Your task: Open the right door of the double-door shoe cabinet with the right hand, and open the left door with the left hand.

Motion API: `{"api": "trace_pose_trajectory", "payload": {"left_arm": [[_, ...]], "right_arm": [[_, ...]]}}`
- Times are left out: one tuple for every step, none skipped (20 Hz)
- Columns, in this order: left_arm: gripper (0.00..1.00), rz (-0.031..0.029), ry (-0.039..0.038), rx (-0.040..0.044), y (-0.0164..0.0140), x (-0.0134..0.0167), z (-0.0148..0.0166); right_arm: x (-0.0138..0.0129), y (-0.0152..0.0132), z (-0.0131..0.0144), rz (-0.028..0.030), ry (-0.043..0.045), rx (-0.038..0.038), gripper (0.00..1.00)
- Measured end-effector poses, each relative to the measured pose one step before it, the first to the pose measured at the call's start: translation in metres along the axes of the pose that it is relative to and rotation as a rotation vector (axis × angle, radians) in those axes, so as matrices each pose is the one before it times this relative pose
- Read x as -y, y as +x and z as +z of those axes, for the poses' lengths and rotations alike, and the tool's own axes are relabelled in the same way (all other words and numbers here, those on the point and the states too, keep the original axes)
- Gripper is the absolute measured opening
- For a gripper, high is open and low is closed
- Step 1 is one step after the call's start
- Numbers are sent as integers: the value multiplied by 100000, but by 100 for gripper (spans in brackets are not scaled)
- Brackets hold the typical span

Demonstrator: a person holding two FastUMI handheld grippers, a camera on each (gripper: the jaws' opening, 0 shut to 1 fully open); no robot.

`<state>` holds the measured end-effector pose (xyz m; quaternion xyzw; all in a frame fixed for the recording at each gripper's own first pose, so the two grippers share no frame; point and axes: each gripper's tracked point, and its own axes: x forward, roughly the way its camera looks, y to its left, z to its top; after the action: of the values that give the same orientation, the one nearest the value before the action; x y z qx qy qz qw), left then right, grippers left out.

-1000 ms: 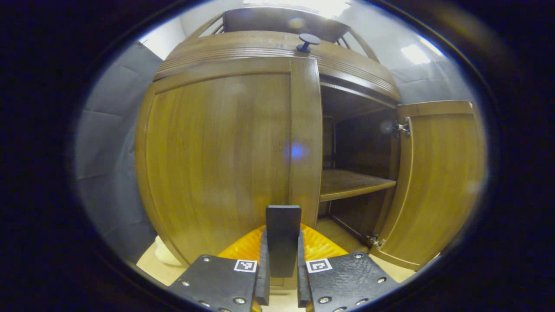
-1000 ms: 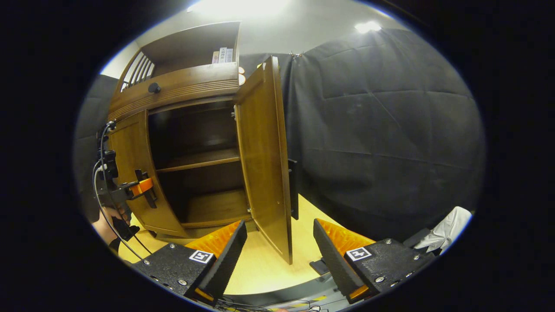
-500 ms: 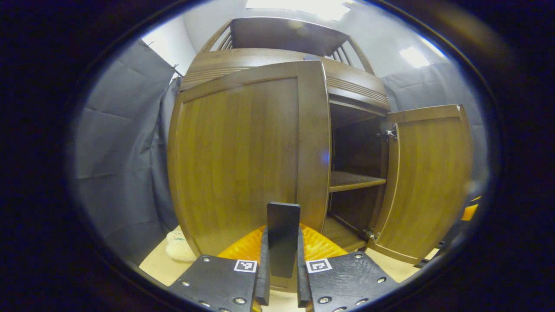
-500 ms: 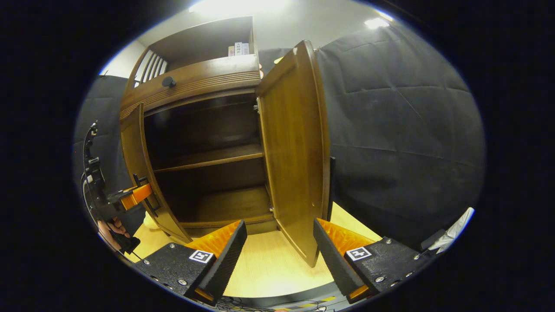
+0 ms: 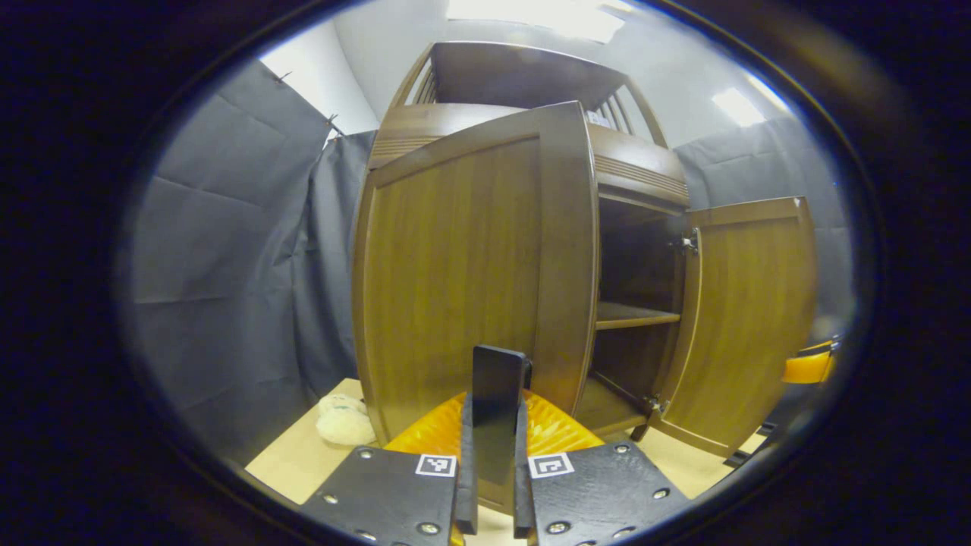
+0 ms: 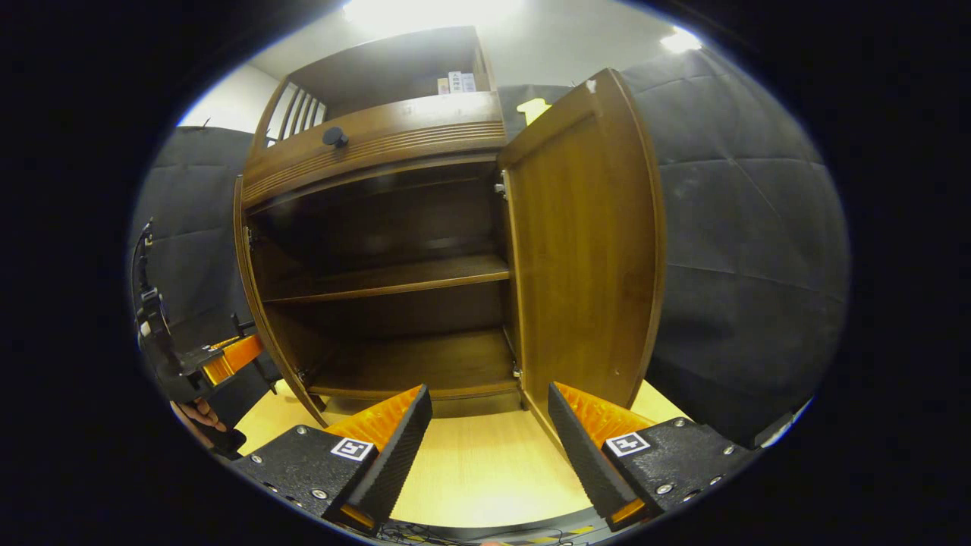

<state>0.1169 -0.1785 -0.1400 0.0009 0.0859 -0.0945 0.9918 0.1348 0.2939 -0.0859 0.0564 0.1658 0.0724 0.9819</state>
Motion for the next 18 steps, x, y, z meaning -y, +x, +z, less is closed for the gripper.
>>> {"api": "trace_pose_trajectory", "payload": {"left_arm": [[27,88,-460,58,-476,-355,176],[23,259,-855,-207,-412,-398,-45],[19,427,-477,8,-457,-456,25],[22,654,102,-16,-420,-624,152],[24,844,300,60,-324,-504,-31],[26,807,165,77,-377,-252,-45],[12,660,-11,157,-476,-448,-45],[12,443,-146,43,-366,-682,64],[26,336,-167,17,-228,-509,3],[26,464,-72,96,-271,-509,-105],[19,671,-197,175,-214,-475,187],[19,617,-372,-206,-457,-430,-70],[20,584,-485,-385,-398,-538,122],[21,665,-400,-491,-462,-721,-83],[23,808,-15,-663,-406,-721,-103],[24,941,447,-518,-403,-820,-236],[25,834,527,-78,-399,-863,-103],[12,584,-83,131,-291,-745,-78]], "right_arm": [[-531,108,-134,1246,-456,-432,95],[-490,238,-99,1138,-282,-172,95],[-442,182,46,930,-24,75,92],[-415,146,-48,913,187,103,92],[-392,164,21,886,196,27,95],[-328,202,54,655,18,-42,99],[-288,149,-162,745,-127,-279,95],[-308,66,-68,566,-105,-215,95],[-261,169,-28,639,49,-115,91],[-318,85,9,661,145,94,92],[-263,73,55,659,-108,216,92],[-310,54,104,524,-387,327,92],[-278,94,93,659,-447,337,91],[-266,98,4,771,-320,248,91],[-178,100,72,615,-270,53,91],[-202,106,6,429,-224,17,91],[-229,81,-23,347,-85,-226,95],[-75,131,-66,473,171,-247,95]]}}
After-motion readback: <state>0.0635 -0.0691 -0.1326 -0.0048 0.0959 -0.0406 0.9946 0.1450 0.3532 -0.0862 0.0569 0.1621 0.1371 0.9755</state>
